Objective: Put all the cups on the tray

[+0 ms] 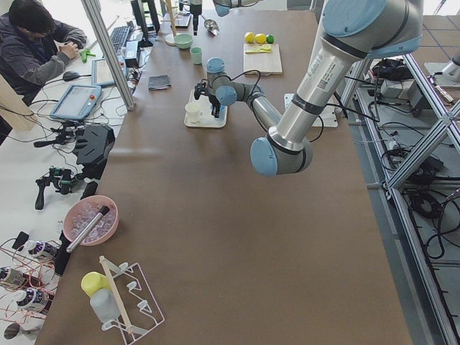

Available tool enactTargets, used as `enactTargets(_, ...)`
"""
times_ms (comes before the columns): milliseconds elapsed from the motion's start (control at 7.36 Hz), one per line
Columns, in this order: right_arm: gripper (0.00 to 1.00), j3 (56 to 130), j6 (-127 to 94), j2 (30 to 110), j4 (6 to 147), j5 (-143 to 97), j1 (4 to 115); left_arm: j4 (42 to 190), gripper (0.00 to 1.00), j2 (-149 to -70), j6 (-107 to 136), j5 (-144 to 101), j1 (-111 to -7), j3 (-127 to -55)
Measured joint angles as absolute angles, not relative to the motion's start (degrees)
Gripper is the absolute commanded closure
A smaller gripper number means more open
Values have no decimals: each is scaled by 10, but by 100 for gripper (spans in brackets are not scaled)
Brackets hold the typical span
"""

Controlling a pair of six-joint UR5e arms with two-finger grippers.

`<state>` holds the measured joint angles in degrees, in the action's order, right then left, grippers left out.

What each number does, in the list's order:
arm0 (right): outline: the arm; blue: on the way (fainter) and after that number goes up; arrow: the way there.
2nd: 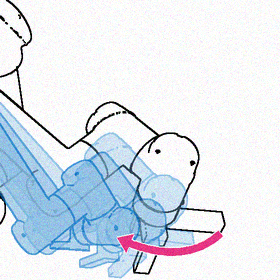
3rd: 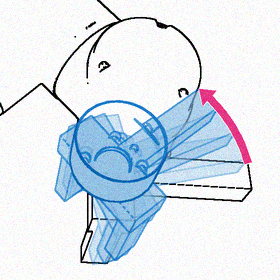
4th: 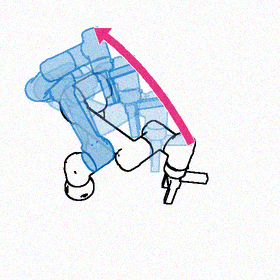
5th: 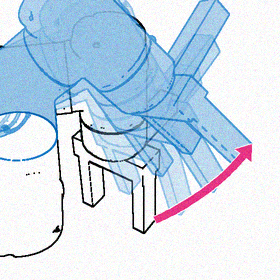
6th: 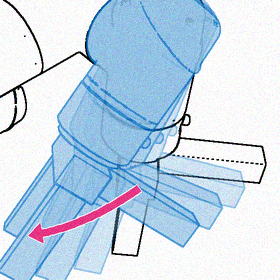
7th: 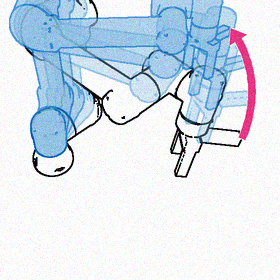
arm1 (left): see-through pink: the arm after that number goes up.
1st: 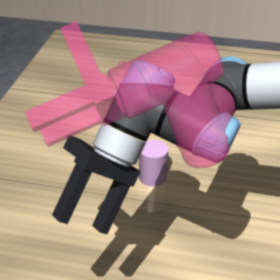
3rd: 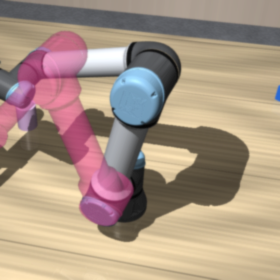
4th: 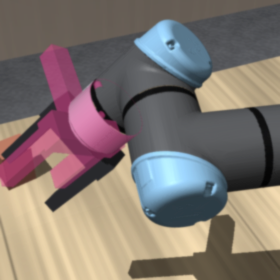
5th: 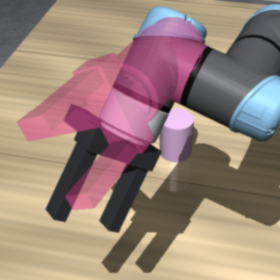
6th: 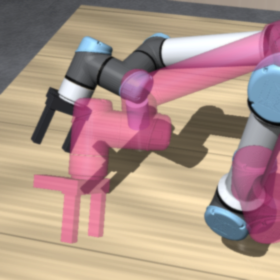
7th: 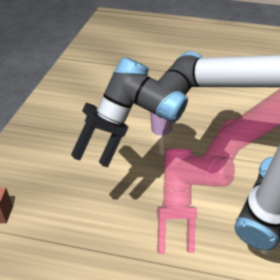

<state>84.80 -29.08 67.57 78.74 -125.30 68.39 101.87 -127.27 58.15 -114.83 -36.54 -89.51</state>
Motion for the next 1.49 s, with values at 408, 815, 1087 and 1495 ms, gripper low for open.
enactTargets(408, 0, 847, -291, 675, 785, -1254, 683, 1032, 3, -1274, 579, -1139, -362, -899)
enactTargets(815, 2, 845, -310, 671, 786, -1251, 666, 1009, 3, -1264, 500, -1223, -458, -911)
enactTargets(1087, 2, 841, -321, 670, 785, -1248, 652, 995, 3, -1226, 376, -1284, -537, -914)
enactTargets(1495, 11, 793, -346, 670, 719, -1235, 629, 994, 3, -1191, 296, -1296, -574, -916)
